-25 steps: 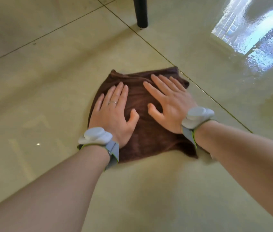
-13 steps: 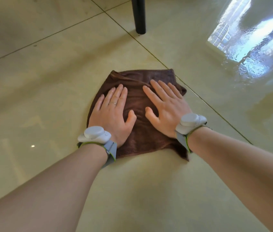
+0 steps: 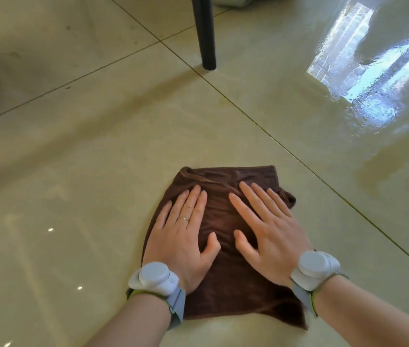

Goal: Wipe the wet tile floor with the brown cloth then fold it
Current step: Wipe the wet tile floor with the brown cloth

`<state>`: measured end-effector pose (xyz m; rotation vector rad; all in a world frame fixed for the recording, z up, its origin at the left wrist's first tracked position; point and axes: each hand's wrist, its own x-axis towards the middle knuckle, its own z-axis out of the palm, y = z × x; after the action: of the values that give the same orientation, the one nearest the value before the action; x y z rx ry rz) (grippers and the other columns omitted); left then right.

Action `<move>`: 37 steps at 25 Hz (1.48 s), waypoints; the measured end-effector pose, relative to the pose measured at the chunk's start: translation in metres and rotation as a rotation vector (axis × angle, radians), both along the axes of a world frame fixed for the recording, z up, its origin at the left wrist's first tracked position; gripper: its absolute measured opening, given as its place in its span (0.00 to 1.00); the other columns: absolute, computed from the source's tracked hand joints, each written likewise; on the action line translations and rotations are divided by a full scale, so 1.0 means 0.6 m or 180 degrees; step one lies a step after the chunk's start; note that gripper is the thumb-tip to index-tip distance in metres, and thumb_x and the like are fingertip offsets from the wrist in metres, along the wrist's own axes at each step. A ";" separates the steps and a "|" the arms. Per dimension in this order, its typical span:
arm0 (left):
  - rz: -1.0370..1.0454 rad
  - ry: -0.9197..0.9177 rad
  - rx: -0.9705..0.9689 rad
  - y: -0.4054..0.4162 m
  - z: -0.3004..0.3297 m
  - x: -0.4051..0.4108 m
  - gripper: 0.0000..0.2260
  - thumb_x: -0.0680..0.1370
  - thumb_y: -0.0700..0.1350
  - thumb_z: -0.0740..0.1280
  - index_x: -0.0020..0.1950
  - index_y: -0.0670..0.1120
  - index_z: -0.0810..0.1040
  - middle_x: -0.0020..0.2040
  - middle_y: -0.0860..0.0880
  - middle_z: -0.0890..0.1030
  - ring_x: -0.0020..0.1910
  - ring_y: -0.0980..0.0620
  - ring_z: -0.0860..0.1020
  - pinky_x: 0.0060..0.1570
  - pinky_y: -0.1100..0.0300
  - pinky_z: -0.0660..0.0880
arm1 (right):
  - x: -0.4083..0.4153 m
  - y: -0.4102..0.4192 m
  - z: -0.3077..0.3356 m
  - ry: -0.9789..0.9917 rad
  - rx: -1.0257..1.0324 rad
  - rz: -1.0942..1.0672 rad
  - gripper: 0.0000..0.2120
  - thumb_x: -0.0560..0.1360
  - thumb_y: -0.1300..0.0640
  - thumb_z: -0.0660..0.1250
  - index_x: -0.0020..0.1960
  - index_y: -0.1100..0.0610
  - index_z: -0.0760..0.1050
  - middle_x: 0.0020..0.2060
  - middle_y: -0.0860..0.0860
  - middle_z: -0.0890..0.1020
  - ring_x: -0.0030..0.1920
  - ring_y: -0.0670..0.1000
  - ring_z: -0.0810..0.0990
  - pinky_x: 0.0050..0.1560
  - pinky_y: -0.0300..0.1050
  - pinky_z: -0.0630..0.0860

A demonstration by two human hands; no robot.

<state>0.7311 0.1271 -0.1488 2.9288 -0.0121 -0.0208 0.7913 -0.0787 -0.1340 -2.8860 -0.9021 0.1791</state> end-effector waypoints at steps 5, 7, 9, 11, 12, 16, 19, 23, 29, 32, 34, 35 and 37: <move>0.0179 -0.0117 0.0026 0.018 -0.006 0.147 0.34 0.78 0.60 0.50 0.83 0.50 0.56 0.83 0.53 0.55 0.82 0.55 0.53 0.80 0.53 0.49 | 0.159 0.032 -0.008 -0.0135 -0.0012 -0.0090 0.34 0.79 0.39 0.52 0.83 0.48 0.57 0.83 0.52 0.58 0.83 0.52 0.54 0.83 0.49 0.46; 0.0292 -0.0143 0.0034 0.023 -0.011 0.221 0.34 0.78 0.61 0.47 0.83 0.49 0.54 0.83 0.53 0.54 0.82 0.54 0.52 0.80 0.53 0.48 | 0.237 0.050 -0.013 -0.0150 -0.0045 -0.0150 0.35 0.78 0.37 0.49 0.84 0.47 0.56 0.83 0.52 0.57 0.83 0.53 0.53 0.83 0.49 0.45; 0.0404 -0.0221 0.0041 0.023 -0.014 0.298 0.35 0.77 0.61 0.45 0.83 0.49 0.54 0.83 0.52 0.54 0.82 0.54 0.52 0.80 0.53 0.48 | 0.313 0.071 -0.017 -0.0191 -0.0030 -0.0312 0.37 0.77 0.36 0.47 0.84 0.47 0.55 0.83 0.52 0.57 0.83 0.53 0.54 0.83 0.50 0.45; 0.0458 -0.0253 0.0082 0.017 -0.016 0.364 0.36 0.76 0.61 0.43 0.83 0.48 0.54 0.83 0.52 0.54 0.82 0.54 0.52 0.80 0.52 0.48 | 0.375 0.092 -0.020 -0.0200 -0.0068 -0.0519 0.38 0.76 0.35 0.45 0.84 0.46 0.54 0.84 0.52 0.55 0.83 0.54 0.52 0.83 0.50 0.44; 0.0460 -0.0263 0.0108 0.016 -0.015 0.389 0.37 0.75 0.60 0.42 0.83 0.48 0.54 0.83 0.51 0.54 0.82 0.54 0.52 0.80 0.52 0.47 | 0.398 0.101 -0.021 -0.0193 -0.0082 -0.0604 0.38 0.76 0.35 0.44 0.84 0.47 0.53 0.84 0.52 0.55 0.83 0.53 0.52 0.82 0.50 0.44; 0.0414 -0.0174 0.0202 0.011 -0.015 0.444 0.35 0.77 0.58 0.43 0.83 0.48 0.52 0.84 0.51 0.53 0.82 0.53 0.50 0.80 0.52 0.46 | 0.441 0.106 -0.023 -0.0111 -0.0086 -0.0733 0.34 0.80 0.38 0.48 0.84 0.47 0.51 0.84 0.52 0.53 0.83 0.53 0.50 0.82 0.50 0.41; 0.0358 -0.0141 0.0220 0.011 -0.007 0.434 0.35 0.78 0.59 0.44 0.83 0.47 0.52 0.84 0.51 0.53 0.82 0.53 0.50 0.80 0.52 0.46 | 0.429 0.099 -0.016 -0.0084 -0.0067 -0.0680 0.33 0.82 0.40 0.50 0.85 0.49 0.51 0.84 0.53 0.53 0.84 0.54 0.49 0.82 0.50 0.41; 0.0191 -0.0158 0.0287 -0.019 -0.005 0.380 0.35 0.78 0.59 0.45 0.83 0.45 0.54 0.83 0.48 0.55 0.82 0.51 0.53 0.80 0.50 0.49 | 0.367 0.053 -0.015 -0.0136 0.0109 -0.0607 0.36 0.78 0.38 0.47 0.84 0.49 0.55 0.83 0.54 0.56 0.83 0.54 0.53 0.83 0.51 0.44; -0.0391 -0.0343 -0.0005 -0.159 -0.003 0.226 0.35 0.77 0.57 0.54 0.80 0.41 0.62 0.81 0.43 0.63 0.80 0.46 0.61 0.78 0.45 0.58 | 0.164 -0.119 -0.002 -0.0192 0.0132 -0.0935 0.33 0.80 0.40 0.52 0.83 0.50 0.60 0.82 0.53 0.60 0.83 0.53 0.56 0.83 0.53 0.51; -0.0901 -0.0114 -0.0143 -0.239 0.003 0.126 0.36 0.76 0.58 0.57 0.82 0.43 0.59 0.82 0.45 0.58 0.81 0.47 0.57 0.78 0.45 0.58 | 0.028 -0.226 0.006 -0.0038 -0.0044 -0.1120 0.33 0.81 0.41 0.53 0.83 0.50 0.57 0.83 0.51 0.56 0.84 0.51 0.52 0.82 0.54 0.52; -0.1212 0.0034 -0.0178 -0.283 0.006 0.070 0.37 0.77 0.58 0.58 0.82 0.44 0.57 0.83 0.47 0.56 0.82 0.49 0.55 0.78 0.46 0.57 | -0.047 -0.281 0.012 0.0062 -0.0127 -0.1208 0.33 0.81 0.41 0.53 0.84 0.50 0.56 0.84 0.50 0.54 0.84 0.51 0.50 0.82 0.55 0.52; -0.1267 0.0113 -0.0203 -0.292 0.005 0.052 0.36 0.77 0.58 0.59 0.83 0.45 0.57 0.83 0.48 0.56 0.82 0.50 0.54 0.78 0.46 0.57 | -0.070 -0.295 0.012 0.0081 -0.0135 -0.1219 0.33 0.81 0.41 0.54 0.84 0.50 0.57 0.84 0.50 0.54 0.84 0.51 0.51 0.82 0.55 0.52; -0.1308 0.0168 -0.0176 -0.294 0.004 0.045 0.37 0.76 0.59 0.60 0.83 0.47 0.57 0.83 0.50 0.56 0.82 0.52 0.54 0.78 0.47 0.57 | -0.086 -0.305 0.007 0.0076 -0.0133 -0.1218 0.33 0.81 0.41 0.55 0.83 0.50 0.57 0.84 0.49 0.55 0.84 0.51 0.51 0.82 0.54 0.51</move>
<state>0.7582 -0.0496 -0.1466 2.8149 -0.5933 -0.1582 0.7400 -0.2620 -0.1298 -3.0164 -0.3320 0.1972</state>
